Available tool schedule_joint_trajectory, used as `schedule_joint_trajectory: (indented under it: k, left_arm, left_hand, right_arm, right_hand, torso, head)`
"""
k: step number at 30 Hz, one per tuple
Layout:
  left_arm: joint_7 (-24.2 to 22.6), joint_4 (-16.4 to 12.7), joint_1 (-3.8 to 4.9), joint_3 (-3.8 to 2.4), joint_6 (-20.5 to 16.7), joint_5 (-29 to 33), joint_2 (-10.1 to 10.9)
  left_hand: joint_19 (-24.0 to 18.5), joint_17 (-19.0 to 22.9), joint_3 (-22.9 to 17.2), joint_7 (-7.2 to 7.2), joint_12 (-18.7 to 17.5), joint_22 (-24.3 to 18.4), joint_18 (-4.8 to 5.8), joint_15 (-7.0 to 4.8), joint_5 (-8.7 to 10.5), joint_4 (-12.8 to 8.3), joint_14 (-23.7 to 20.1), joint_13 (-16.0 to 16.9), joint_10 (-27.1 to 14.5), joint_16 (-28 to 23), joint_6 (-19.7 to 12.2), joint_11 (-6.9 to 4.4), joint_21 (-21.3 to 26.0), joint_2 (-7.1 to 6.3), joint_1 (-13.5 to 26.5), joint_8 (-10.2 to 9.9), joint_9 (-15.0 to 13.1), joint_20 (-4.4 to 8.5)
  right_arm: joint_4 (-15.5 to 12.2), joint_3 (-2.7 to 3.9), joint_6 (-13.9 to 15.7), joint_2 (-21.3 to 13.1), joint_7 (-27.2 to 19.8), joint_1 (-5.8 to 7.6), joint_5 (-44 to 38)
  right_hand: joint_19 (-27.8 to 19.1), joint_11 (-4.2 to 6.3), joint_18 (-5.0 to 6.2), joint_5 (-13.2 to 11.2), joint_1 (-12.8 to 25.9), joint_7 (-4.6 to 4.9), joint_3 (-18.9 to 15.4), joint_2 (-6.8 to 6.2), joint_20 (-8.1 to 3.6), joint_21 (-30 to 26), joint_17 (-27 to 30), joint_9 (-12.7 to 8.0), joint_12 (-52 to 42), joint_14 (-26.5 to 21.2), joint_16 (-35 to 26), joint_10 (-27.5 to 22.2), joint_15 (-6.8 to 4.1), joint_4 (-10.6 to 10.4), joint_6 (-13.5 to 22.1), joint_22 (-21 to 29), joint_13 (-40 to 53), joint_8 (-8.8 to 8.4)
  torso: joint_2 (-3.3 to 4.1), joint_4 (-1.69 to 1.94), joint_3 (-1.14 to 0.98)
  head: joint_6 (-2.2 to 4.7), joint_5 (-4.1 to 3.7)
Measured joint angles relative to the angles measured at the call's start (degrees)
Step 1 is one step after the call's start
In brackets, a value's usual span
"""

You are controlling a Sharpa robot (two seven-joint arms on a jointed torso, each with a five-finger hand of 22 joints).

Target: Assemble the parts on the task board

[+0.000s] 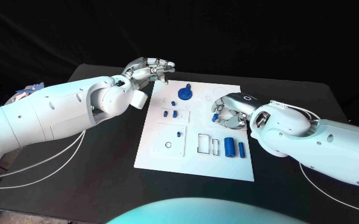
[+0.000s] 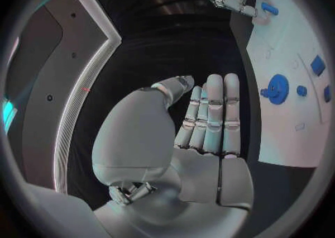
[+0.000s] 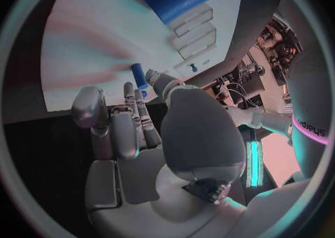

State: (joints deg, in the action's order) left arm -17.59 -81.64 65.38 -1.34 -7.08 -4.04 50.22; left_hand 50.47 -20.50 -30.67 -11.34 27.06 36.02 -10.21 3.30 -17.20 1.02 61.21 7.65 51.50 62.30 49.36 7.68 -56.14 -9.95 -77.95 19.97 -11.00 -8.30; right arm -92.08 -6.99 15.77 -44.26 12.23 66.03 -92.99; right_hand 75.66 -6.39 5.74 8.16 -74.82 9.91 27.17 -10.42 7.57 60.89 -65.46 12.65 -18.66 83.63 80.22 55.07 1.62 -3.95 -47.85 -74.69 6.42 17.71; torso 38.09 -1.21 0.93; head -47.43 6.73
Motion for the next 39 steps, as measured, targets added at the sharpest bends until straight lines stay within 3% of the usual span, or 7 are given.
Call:
schedule_joint_trajectory:
  k: [9, 27, 33, 39]
  left_arm:
    - [0.1, 0.0, 0.0, 0.0, 0.1, 0.0, 0.1]
    - [0.2, 0.0, -0.01, 0.0, 0.3, 0.0, 0.1]
    - [0.2, 0.1, -0.01, 0.01, 0.3, 0.0, 0.1]
    - [0.2, 0.3, -0.02, 0.01, 0.4, 0.0, 0.0]
  left_hand:
    - [0.0, 0.0, 0.0, 0.0, 0.0, 0.0, 0.0, 0.0, 0.0, 0.0, 0.0, 0.0, 0.0, 0.0, 0.0, 0.0, 0.0, 0.0, 0.0, 0.0, 0.0, 0.0]
    - [0.0, 0.0, 0.0, 0.0, 0.0, 0.0, 0.0, 0.0, 0.0, 0.0, 0.0, 0.0, 0.0, 0.0, 0.0, 0.0, 0.0, 0.0, 0.0, 0.0, 0.0, 0.0]
    - [0.0, 0.0, 0.0, 0.0, 0.0, 0.0, 0.0, 0.0, 0.0, 0.0, 0.0, 0.0, 0.0, 0.0, 0.0, 0.0, 0.0, 0.0, 0.0, 0.0, 0.0, 0.0]
    - [0.0, 0.0, 0.0, 0.0, 0.0, 0.0, 0.0, 0.0, 0.0, 0.0, 0.0, 0.0, 0.0, 0.0, 0.0, 0.0, 0.0, 0.0, 0.0, 0.0, 0.0, 0.0]
  right_arm:
    - [1.4, -0.06, 0.0, 0.9, -0.4, -0.32, 0.9]
    - [2.4, -0.16, 1.2, 1.8, -0.2, -1.06, 0.4]
    - [1.2, -0.17, 3.1, 1.0, 0.2, -1.15, 0.1]
    - [-2.1, 0.28, 5.4, -0.7, 0.4, -0.62, 0.0]
  right_hand:
    - [1.8, 0.83, -0.01, -1.9, -0.9, -0.47, 5.7, 0.91, -0.8, 2.9, -1.2, 0.6, 0.2, 0.3, 0.6, 5.7, -0.34, 0.1, -4.6, -0.3, -1.1, 0.52]
    - [2.8, 1.95, 0.0, -2.3, -0.7, -1.43, 7.3, 1.52, -1.41, 4.5, -1.6, 1.5, 0.4, 0.4, 0.8, 9.1, -1.23, 1.0, -7.4, -0.2, -1.1, 2.2]
    - [3.0, 2.26, 0.0, -2.4, -0.8, -1.84, 7.6, 2.22, -1.62, 5.1, -1.6, 1.9, 0.4, 0.4, 0.8, 9.9, -1.23, 1.3, -7.9, -0.2, -0.9, 2.72]
    - [3.0, 2.29, 0.0, -2.2, -0.9, -1.86, 7.7, 2.4, -1.62, 5.4, -1.7, 1.9, 0.4, 0.2, 0.8, 10.0, -1.43, 1.4, -8.0, -0.2, -0.9, 2.84]
  torso:
    - [-0.02, -0.04, 0.0]
    - [-0.1, -0.07, -0.03]
    - [-0.15, -0.07, 0.0]
    - [-0.2, -0.09, 0.03]
  head:
    - [-0.25, 0.09]
    - [-0.51, -0.05]
    - [-0.52, -0.11]
    - [-0.34, -0.04]
